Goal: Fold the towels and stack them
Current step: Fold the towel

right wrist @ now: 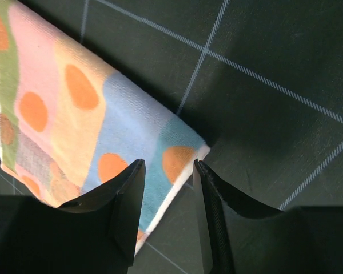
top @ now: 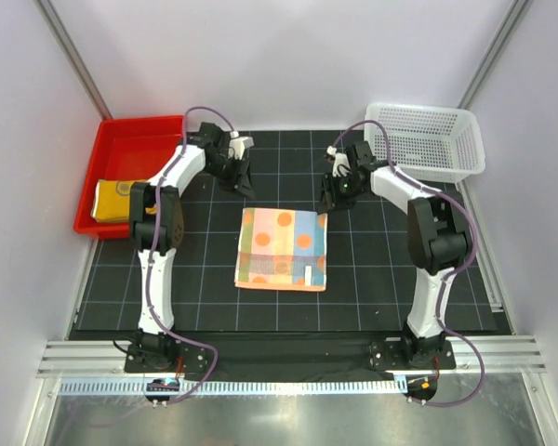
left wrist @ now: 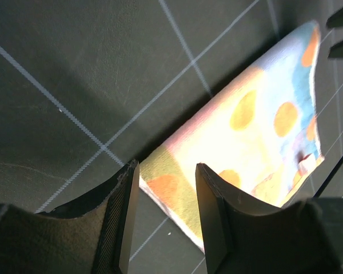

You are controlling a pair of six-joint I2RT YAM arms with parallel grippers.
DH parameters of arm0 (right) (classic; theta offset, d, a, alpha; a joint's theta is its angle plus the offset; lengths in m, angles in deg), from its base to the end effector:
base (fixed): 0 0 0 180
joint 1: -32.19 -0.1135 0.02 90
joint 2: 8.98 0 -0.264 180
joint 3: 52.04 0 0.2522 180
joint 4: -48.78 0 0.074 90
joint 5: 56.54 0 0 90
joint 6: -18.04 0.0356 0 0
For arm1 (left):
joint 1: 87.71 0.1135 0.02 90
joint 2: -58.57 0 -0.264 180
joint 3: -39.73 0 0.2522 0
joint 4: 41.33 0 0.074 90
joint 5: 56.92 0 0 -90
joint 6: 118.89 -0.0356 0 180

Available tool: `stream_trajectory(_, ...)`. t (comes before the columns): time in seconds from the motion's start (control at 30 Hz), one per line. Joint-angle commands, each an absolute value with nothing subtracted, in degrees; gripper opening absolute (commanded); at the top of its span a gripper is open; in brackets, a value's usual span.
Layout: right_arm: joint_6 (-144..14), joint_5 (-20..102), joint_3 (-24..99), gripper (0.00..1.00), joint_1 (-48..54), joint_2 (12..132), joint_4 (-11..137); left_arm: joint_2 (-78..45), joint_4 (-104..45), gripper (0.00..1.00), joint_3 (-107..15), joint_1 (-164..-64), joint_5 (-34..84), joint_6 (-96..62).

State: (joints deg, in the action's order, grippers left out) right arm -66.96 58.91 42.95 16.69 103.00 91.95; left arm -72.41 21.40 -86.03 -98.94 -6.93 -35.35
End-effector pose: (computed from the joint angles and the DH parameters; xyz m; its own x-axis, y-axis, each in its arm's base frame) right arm 0.3937 0.1251 0.1925 -0.8717 -0.1601 -0.4632 -0.3728 0.8301 0.4147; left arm 0.4686 -0.1164 0.1960 -0.8599 0.2586 -0.4401 0.4857 0.6795 -0.5499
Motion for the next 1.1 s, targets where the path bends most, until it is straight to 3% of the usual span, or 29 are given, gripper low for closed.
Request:
stream_trajectory(0.0, -74.3, 63.2, 49.4, 0.47, 17.0, 105.4, 98.4, -75.2, 27.9, 0.47, -88.9, -98.5, -7.9, -40.4)
stream_trajectory(0.43, -83.5, 65.5, 58.4, 0.5, 19.1, 114.8, 106.0, -79.3, 31.6, 0.43, -91.0, -98.6, -3.7, -44.0)
stream_trajectory(0.83, -86.3, 68.3, 59.6, 0.42, 19.6, 117.5, 107.2, -80.6, 32.5, 0.39, -92.3, -98.5, -4.4, -45.2)
stream_trajectory(1.03, -86.9, 68.8, 61.0, 0.41, 20.2, 118.5, 107.7, -83.1, 34.4, 0.26, -95.8, -98.6, -5.5, -45.2)
stream_trajectory(1.07, -86.8, 69.0, 61.1, 0.41, 20.3, 118.6, 107.7, -83.7, 34.6, 0.19, -96.4, -98.6, -5.7, -45.2)
